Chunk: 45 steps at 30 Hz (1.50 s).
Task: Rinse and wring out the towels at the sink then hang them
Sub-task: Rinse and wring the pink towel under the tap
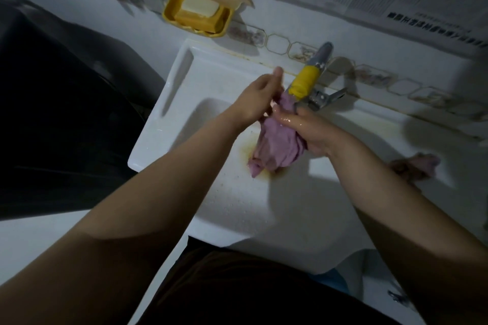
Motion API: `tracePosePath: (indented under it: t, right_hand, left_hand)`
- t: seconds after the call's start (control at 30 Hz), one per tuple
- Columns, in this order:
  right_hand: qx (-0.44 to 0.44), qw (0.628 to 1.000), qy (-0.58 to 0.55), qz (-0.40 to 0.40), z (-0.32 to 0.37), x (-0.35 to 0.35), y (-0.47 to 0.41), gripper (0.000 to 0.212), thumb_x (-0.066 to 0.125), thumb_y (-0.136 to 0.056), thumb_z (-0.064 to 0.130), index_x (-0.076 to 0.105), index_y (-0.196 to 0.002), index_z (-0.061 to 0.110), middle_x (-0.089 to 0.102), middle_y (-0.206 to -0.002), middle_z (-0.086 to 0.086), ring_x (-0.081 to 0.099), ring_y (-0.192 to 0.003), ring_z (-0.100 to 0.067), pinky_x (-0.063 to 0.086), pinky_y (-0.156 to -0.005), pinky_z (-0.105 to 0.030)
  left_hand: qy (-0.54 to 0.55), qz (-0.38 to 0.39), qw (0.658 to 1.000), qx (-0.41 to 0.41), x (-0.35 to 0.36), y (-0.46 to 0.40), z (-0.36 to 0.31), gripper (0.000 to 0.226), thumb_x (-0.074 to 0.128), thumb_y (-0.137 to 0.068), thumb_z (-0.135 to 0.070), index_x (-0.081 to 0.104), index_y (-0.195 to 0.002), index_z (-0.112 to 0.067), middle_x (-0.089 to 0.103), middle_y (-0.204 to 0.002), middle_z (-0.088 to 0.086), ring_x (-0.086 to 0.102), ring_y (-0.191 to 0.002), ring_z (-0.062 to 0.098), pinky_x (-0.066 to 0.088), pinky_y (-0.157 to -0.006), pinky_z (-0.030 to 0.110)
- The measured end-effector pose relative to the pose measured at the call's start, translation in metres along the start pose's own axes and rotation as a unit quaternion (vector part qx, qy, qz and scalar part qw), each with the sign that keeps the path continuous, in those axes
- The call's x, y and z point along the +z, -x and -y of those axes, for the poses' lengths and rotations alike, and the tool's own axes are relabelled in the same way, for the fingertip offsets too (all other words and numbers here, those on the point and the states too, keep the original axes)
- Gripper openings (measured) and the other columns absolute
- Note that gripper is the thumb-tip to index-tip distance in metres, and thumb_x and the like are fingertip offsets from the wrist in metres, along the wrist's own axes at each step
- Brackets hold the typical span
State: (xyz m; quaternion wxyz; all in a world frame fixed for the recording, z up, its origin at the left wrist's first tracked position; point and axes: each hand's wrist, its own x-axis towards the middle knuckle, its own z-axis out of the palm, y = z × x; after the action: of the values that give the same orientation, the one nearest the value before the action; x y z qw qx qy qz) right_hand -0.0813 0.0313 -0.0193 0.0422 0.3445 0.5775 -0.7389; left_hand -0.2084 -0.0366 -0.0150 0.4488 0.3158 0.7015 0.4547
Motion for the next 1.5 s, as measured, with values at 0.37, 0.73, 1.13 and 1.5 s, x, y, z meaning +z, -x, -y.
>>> tracePosePath:
  t: [0.37,0.73,1.13,1.5]
  right_hand:
    - [-0.021,0.951,-0.294,-0.096,0.005,-0.024,0.004,0.046,0.039,-0.097,0.044,0.069,-0.090,0.010,0.072,-0.094,-0.011,0.068,-0.090,-0.024,0.056,-0.079,-0.035]
    - [-0.021,0.910,0.188,-0.370,0.004,0.029,-0.018,0.032,0.042,-0.099,0.026,0.061,-0.094,0.001,0.064,-0.093,-0.024,0.061,-0.093,-0.035,0.038,-0.072,-0.033]
    - [-0.052,0.916,0.191,-0.350,0.002,0.051,-0.012,0.030,0.045,-0.096,0.033,0.058,-0.077,0.016,0.065,-0.092,-0.018,0.061,-0.093,-0.033,0.047,-0.080,-0.038]
    - [0.035,0.940,0.271,-0.205,-0.022,-0.027,0.000,0.064,0.052,-0.093,0.009,0.019,-0.148,0.014,0.044,-0.139,-0.014,0.046,-0.124,-0.027,0.038,-0.096,-0.028]
  left_hand:
    - [0.233,-0.012,0.969,-0.077,0.004,0.023,0.070,0.037,0.059,-0.087,-0.034,0.060,-0.088,0.002,0.049,-0.078,0.018,0.043,-0.073,0.028,0.039,-0.065,0.035]
    - [0.332,-0.141,0.900,-0.245,0.057,0.022,0.019,0.043,0.046,-0.098,-0.039,0.066,-0.094,-0.002,0.069,-0.082,0.017,0.068,-0.077,0.028,0.054,-0.066,0.031]
    - [0.352,-0.084,0.904,-0.229,0.040,0.012,0.015,0.032,0.037,-0.103,-0.030,0.056,-0.086,-0.011,0.057,-0.072,0.008,0.059,-0.074,0.024,0.049,-0.063,0.026]
    - [-0.382,0.260,0.878,-0.126,-0.023,0.017,0.035,0.030,0.061,-0.090,-0.038,0.067,-0.107,-0.013,0.065,-0.097,0.002,0.057,-0.087,0.018,0.041,-0.076,0.025]
